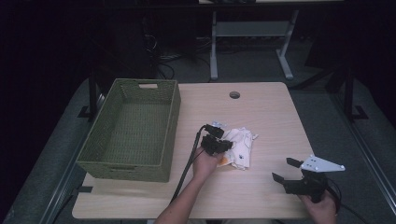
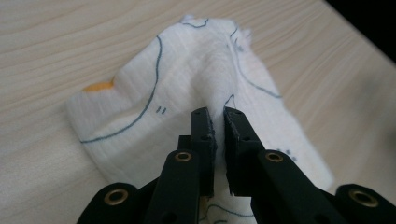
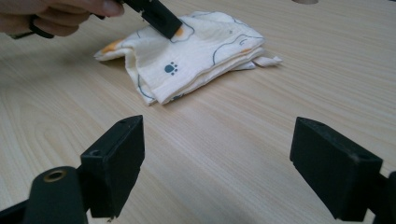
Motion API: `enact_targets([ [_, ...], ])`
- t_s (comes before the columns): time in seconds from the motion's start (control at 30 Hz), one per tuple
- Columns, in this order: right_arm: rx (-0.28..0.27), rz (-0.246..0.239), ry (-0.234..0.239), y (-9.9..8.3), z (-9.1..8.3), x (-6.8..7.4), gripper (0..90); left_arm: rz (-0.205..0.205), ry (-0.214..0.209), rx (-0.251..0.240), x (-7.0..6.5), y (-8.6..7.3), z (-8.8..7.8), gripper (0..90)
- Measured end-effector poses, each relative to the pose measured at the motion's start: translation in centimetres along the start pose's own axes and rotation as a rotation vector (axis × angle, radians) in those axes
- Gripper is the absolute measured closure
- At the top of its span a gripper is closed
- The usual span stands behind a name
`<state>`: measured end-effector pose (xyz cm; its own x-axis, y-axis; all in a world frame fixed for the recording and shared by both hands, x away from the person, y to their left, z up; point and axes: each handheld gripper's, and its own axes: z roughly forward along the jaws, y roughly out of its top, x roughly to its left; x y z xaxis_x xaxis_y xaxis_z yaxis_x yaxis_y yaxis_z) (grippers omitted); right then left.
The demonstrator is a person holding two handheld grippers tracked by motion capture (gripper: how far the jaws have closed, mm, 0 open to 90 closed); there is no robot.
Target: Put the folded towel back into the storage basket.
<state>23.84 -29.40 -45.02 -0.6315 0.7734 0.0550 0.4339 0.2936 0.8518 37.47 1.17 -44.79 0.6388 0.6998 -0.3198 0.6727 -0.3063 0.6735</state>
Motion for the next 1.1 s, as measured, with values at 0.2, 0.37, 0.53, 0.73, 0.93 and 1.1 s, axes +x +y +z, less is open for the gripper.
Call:
enact_targets([
  [0.2,-0.004,0.004,-0.006,0.0,-0.1,-0.1,17.5,-0.061,-0.104,-0.034,0.2,0.2,-1.6,83.7],
  [0.37,-0.006,0.007,-0.013,0.0,-0.2,-0.2,17.5,-0.071,-0.152,-0.059,-0.2,0.5,-2.7,83.7],
  [0.53,-0.007,0.011,-0.019,-0.1,-0.3,-0.2,17.5,-0.04,-0.177,-0.055,-0.8,0.7,-3.8,83.7],
  [0.73,-0.007,0.012,-0.023,-0.2,-0.4,-0.1,17.5,-0.035,-0.211,-0.066,-1.2,1.0,-5.5,83.7],
  [0.93,-0.007,0.007,-0.028,-0.2,-0.4,0.1,17.5,-0.048,-0.247,-0.071,-1.0,1.1,-6.7,83.5],
  [1.1,-0.007,0.008,-0.032,-0.2,-0.4,0.1,17.5,-0.067,-0.265,-0.071,-0.7,1.2,-7.5,83.5],
])
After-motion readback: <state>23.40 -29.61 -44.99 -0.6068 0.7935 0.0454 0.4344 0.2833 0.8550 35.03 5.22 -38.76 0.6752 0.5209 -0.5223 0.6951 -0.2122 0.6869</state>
